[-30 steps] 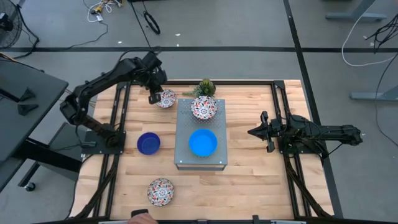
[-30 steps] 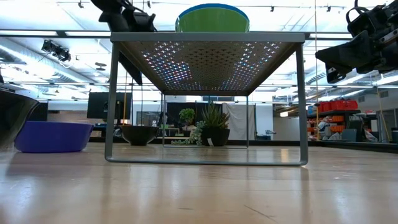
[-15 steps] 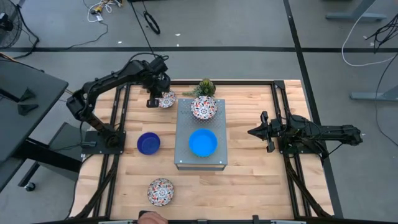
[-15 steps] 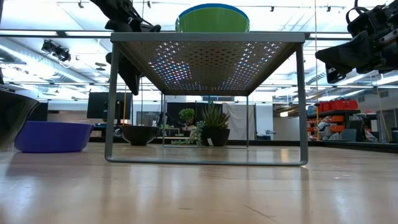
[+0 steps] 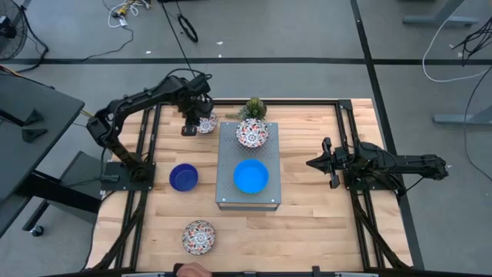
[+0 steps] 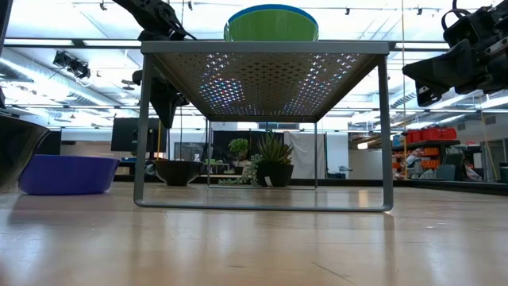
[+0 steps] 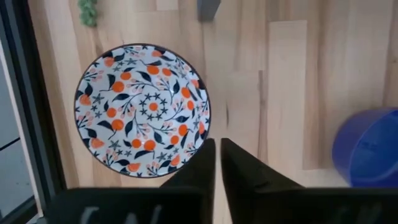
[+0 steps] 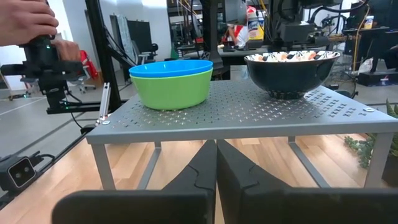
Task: Pick & Place Mini bowls
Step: Stack the top white patterned bowl on the other white patterned bowl on the shelf
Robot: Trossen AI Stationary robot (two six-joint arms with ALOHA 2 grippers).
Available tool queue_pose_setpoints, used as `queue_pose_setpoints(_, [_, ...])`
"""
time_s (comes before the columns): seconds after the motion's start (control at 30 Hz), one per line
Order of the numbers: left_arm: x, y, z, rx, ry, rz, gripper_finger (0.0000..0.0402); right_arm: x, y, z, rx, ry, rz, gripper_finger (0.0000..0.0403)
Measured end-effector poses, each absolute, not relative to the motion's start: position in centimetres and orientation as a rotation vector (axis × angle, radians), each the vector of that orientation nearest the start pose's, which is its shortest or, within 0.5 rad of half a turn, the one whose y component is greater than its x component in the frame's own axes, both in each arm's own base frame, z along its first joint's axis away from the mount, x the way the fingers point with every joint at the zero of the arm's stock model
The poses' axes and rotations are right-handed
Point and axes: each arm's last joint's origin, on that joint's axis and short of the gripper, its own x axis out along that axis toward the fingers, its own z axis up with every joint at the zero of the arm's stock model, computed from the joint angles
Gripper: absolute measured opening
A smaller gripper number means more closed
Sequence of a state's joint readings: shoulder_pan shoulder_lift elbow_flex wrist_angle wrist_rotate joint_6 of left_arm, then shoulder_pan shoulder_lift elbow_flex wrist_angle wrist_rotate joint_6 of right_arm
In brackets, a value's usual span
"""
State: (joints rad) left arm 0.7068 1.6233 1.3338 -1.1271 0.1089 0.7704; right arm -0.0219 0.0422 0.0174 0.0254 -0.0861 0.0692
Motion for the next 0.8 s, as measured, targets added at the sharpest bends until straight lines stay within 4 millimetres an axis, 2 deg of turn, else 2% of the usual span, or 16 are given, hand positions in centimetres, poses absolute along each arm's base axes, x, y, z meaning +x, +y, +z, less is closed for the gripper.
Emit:
queue_pose_setpoints(0.07, [23.1,19.2,25.6,0.075,1.382,-0.040,0.0053,9.9,0.0,16.9,0.069,0.002,0.064,0.0011])
queue_pose_setpoints(0.33, [22.8,17.8,22.1,0.105,1.413,-0.006,0.0136,9.9,0.0,16.9,0.069,0.002,0.064,0.0011])
queue_pose_setpoints(0.43, [22.8,17.7,21.2,0.136,1.384,0.071,0.0166,9.9,0.0,16.9,0.069,0.002,0.065,0.0011])
queue_pose_setpoints(0.57, [22.5,17.5,20.0,0.137,1.382,0.092,0.0203,9.9,0.0,16.9,0.069,0.002,0.064,0.0011])
queue_pose_setpoints(0.7, [22.3,17.1,19.0,0.142,1.397,0.083,0.0226,9.9,0.0,16.9,0.069,0.002,0.064,0.0011])
queue_pose_setpoints(0.8, [22.2,16.8,18.3,0.158,1.403,0.089,0.0228,9.9,0.0,16.9,0.069,0.002,0.064,0.0011])
